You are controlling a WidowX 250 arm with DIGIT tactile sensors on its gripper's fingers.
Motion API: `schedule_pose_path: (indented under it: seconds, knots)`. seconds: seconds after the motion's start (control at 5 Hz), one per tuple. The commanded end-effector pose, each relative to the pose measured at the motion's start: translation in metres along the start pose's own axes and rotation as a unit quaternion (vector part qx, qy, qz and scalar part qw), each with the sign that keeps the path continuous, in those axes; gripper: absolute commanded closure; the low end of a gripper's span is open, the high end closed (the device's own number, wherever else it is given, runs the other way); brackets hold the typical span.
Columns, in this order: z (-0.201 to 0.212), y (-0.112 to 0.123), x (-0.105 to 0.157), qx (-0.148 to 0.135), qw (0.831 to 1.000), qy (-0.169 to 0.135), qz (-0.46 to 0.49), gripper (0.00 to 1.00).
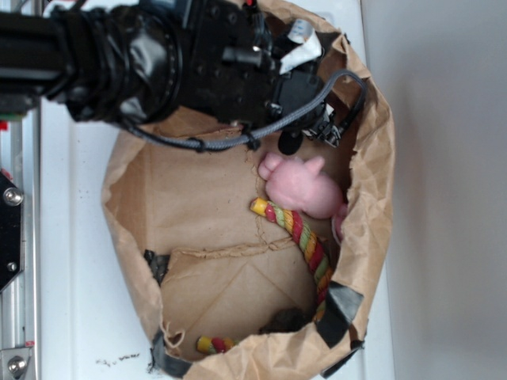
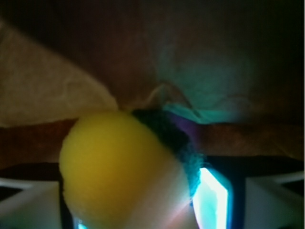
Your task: Grab the green sponge.
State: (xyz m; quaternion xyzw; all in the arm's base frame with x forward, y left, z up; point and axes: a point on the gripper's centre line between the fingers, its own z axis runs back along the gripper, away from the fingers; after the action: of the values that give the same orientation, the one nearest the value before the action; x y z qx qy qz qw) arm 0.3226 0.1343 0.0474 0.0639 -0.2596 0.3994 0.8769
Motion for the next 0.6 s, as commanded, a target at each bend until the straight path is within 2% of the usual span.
schedule_pose_path:
  seconds: [0.0, 0.2, 0.4]
  knots:
    - [0.019, 0.01, 0.034, -0.02, 0.999, -0.009, -0.028, 1.0]
    - [0.027, 0.013, 0.038, -0.016, 0.998, 0.021, -0.053, 1.0]
    - [0.043, 0.018, 0.043, -0.047, 0.992, 0.05, -0.104, 1.0]
